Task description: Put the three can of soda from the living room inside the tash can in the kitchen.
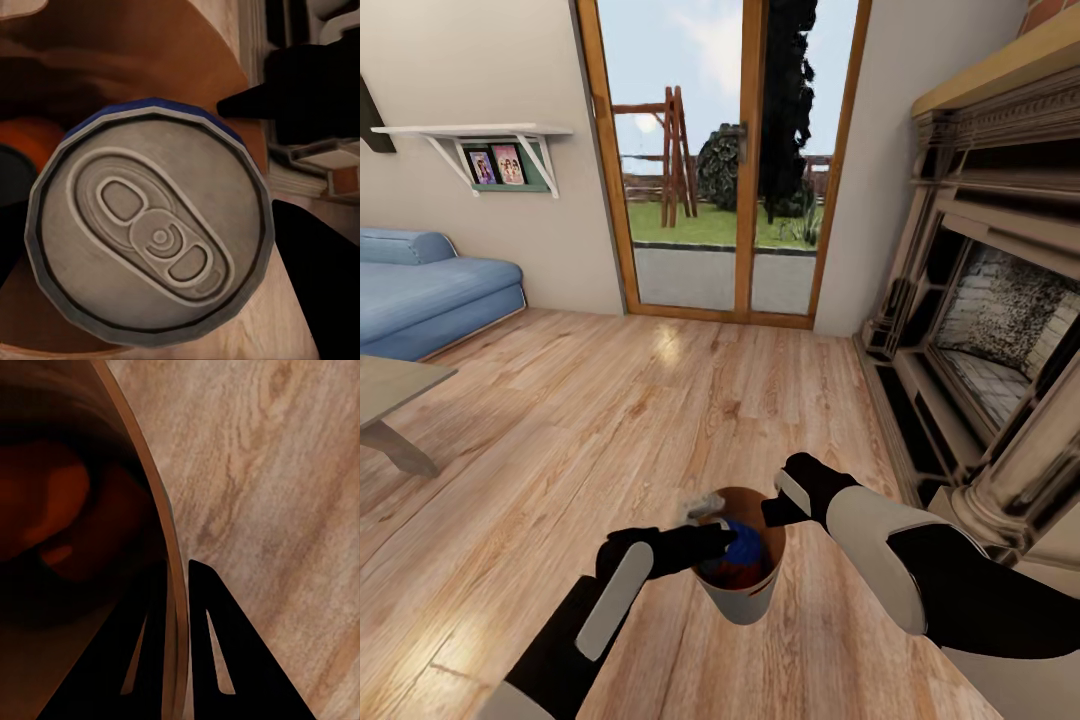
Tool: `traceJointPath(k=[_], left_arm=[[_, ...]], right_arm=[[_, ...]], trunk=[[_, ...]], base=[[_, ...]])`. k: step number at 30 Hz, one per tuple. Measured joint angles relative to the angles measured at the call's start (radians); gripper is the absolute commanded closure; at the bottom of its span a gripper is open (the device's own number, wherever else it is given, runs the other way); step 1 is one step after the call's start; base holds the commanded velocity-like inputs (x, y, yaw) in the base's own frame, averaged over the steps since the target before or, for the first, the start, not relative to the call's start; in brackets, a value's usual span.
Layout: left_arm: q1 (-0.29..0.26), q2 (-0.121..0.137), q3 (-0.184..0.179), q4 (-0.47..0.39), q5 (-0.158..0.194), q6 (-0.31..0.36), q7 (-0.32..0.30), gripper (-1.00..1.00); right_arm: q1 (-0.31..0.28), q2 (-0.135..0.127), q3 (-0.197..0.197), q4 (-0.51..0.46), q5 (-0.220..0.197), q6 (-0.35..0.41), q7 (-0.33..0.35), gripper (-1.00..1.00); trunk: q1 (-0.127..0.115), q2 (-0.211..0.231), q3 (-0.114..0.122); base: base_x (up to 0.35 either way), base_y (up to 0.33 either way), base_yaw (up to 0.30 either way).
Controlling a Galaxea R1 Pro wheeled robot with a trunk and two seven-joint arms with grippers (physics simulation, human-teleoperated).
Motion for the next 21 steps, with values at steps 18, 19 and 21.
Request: traceJointPath(k=[18, 19, 21], left_arm=[[-0.001, -0.007, -0.006, 0.058, -0.026, -0.086, 0.013, -1.0], [-0.001, -0.007, -0.006, 0.06, -0.026, -0.09, 0.017, -1.0], [-0.001, -0.007, -0.006, 0.065, -0.026, -0.099, 0.026, -1.0]], right_arm=[[0.0, 0.0, 0.007, 0.002, 0.004, 0.001, 0.026, 1.0], [0.0, 0.0, 0.003, 0.002, 0.001, 0.001, 0.031, 1.0], [0.0, 0.0, -0.002, 0.002, -0.003, 0.001, 0.038, 1.0]], trunk=[[0.0, 0.0, 0.0], [0.0, 0.0, 0.0], [0.0, 0.0, 0.0]], base=[[0.0, 0.0, 0.0], [0.0, 0.0, 0.0], [0.0, 0.0, 0.0]])
